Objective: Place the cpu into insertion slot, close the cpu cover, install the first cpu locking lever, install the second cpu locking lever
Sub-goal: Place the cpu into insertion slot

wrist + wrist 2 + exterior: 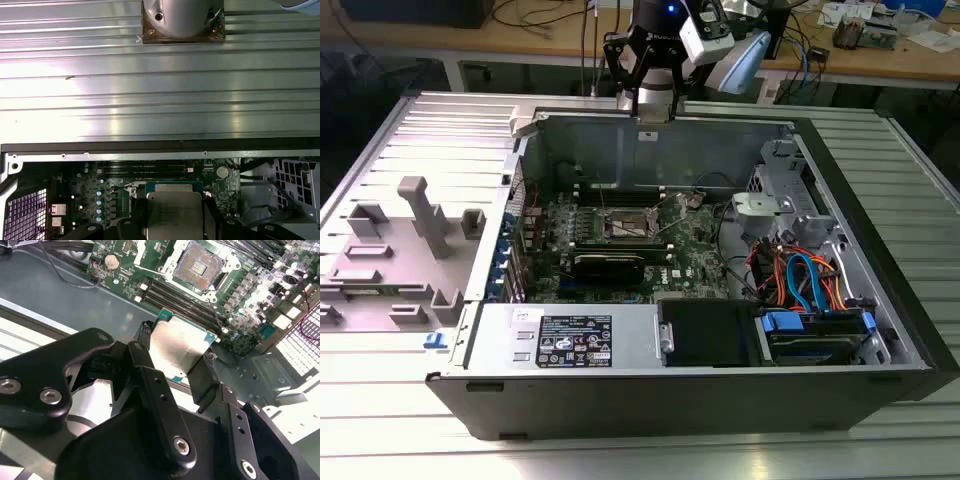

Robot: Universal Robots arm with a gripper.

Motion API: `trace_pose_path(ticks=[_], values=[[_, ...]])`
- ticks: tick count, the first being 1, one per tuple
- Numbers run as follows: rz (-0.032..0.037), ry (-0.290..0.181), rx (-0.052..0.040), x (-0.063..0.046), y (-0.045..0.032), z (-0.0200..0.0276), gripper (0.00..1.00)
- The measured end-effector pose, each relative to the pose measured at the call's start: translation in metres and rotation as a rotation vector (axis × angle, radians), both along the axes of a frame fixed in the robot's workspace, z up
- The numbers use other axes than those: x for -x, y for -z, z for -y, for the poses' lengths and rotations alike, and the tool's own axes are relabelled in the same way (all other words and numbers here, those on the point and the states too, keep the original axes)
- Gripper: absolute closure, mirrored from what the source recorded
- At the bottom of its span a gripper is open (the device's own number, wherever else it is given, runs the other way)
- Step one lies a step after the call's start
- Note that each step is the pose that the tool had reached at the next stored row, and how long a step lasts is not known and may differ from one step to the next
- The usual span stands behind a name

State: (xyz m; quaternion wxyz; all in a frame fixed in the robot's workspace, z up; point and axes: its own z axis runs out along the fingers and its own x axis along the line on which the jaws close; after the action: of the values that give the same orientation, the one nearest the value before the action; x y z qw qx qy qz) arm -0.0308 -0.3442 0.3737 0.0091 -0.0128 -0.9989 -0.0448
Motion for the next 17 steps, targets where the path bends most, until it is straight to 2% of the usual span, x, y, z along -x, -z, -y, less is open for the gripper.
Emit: trace_pose_path(ticks=[17], values=[[0.0, 0.0, 0.0, 0.0, 0.0, 0.0027, 0.46]])
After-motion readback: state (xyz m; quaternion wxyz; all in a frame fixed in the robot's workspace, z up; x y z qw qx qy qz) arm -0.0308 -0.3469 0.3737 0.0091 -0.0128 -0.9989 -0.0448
